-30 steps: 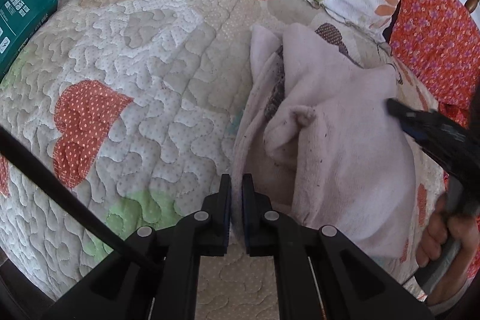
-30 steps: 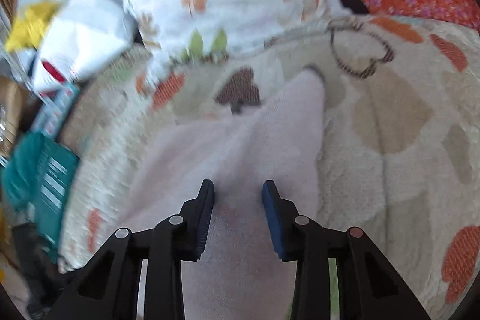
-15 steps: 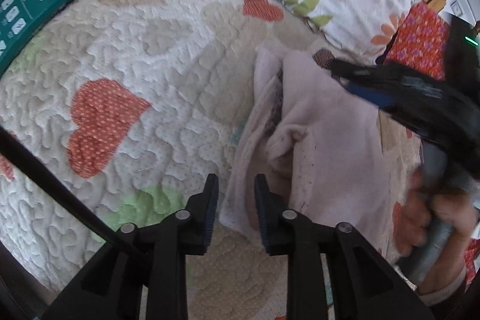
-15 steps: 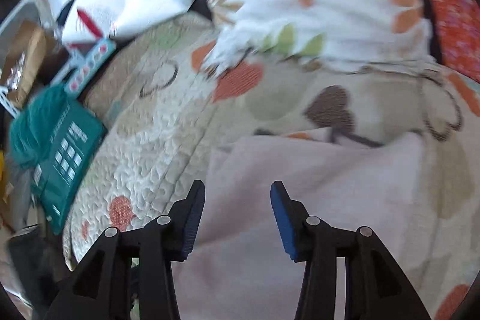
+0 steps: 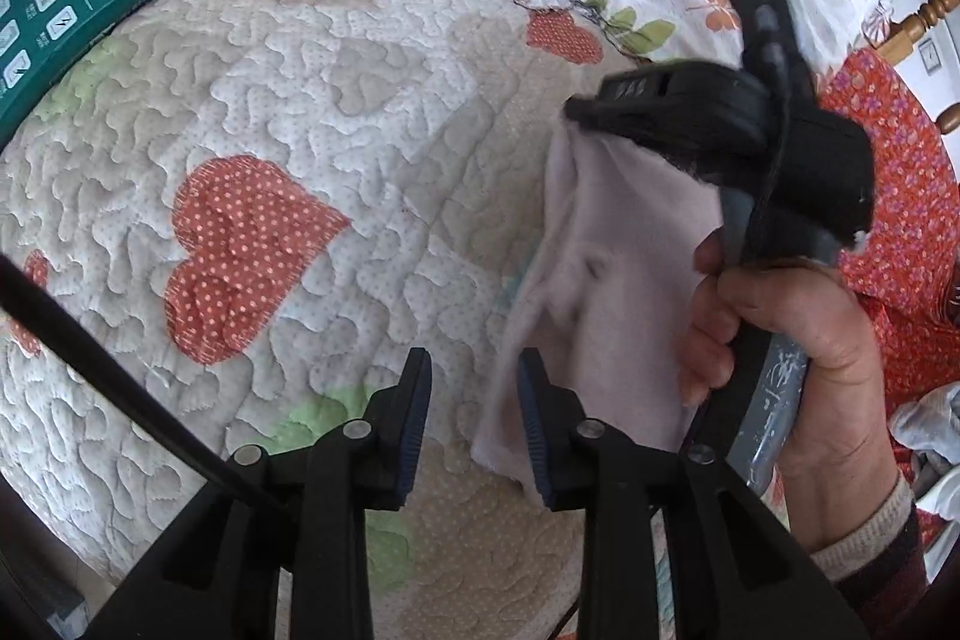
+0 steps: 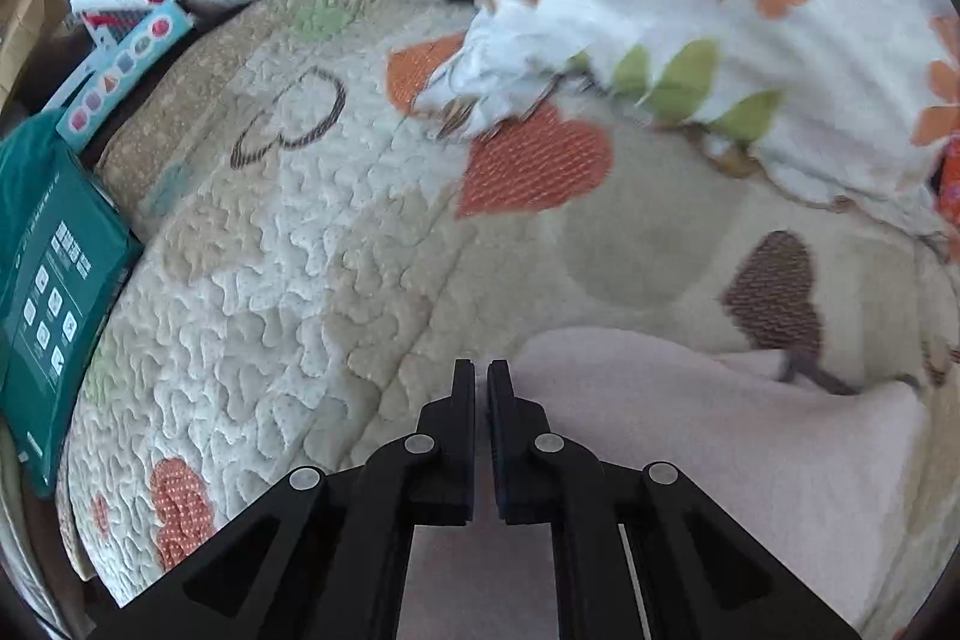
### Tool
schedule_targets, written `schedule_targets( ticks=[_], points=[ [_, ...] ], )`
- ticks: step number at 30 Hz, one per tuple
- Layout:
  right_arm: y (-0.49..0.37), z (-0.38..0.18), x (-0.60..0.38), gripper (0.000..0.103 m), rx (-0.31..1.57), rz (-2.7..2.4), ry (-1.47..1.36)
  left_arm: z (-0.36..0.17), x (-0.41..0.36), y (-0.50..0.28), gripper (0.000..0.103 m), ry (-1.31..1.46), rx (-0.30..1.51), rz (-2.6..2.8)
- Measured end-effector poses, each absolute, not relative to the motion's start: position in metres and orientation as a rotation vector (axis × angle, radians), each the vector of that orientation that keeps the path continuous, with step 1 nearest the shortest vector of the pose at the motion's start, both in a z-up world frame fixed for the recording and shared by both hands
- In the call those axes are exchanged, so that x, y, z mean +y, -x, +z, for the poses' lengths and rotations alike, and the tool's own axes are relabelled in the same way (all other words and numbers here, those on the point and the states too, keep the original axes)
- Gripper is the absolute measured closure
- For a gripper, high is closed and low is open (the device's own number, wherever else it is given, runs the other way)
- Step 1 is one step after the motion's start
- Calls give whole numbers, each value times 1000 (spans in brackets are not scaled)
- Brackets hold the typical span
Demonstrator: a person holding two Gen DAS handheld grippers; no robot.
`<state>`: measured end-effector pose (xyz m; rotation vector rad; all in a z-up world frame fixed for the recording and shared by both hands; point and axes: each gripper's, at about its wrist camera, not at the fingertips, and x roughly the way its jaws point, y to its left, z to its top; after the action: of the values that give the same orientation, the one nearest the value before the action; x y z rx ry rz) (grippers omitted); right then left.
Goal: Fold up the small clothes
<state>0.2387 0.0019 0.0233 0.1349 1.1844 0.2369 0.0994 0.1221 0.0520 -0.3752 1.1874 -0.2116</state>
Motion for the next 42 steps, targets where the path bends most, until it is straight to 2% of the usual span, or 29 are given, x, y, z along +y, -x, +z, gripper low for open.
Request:
schedule_targets(
  ticks=[3,5,7,8,10,13,15,19,24,26,27,28,30,33,37,39,40,42],
  points=[
    [-223,36,-8,96,1141,277,-194,53,126,-100,67,388,1177,-199],
    [-203,62,-31,84,1090,301,-264,53,127,-100,63,393,1171,-202],
    [-177,86,-63,59,1034,297,-312,53,127,-100,55,398,1164,-210],
    [-162,95,-80,55,1015,282,-321,54,127,-99,54,399,1156,-215],
    [-134,104,-113,42,998,246,-328,53,126,-100,40,399,1146,-214],
    [-95,95,-153,40,1013,178,-356,49,122,-101,28,385,1137,-215],
    [-65,79,-183,40,1030,136,-422,41,116,-103,23,351,1154,-223],
    [-18,38,-215,40,1038,181,-658,19,104,-107,22,328,1224,-262],
    [-2,3,-193,38,978,303,-847,12,96,-103,20,316,1194,-278],
    [-3,-2,-178,40,955,274,-827,12,92,-100,41,300,1189,-286],
    [-6,-2,-175,51,962,274,-825,11,90,-97,72,304,1198,-304],
    [-9,-2,-175,67,979,290,-850,9,86,-95,97,319,1223,-330],
    [-9,6,-182,80,986,299,-857,10,80,-89,97,331,1229,-340],
    [3,41,-195,84,961,289,-744,24,63,-70,97,291,1204,-376],
    [29,61,-211,84,963,263,-638,27,35,-43,97,225,1233,-432],
    [41,47,-212,80,1022,222,-580,18,26,-37,96,182,1259,-418],
    [48,36,-213,79,1054,201,-569,17,27,-36,92,170,1253,-407],
    [62,27,-219,74,1046,205,-610,17,34,-37,91,189,1251,-392]
  ],
)
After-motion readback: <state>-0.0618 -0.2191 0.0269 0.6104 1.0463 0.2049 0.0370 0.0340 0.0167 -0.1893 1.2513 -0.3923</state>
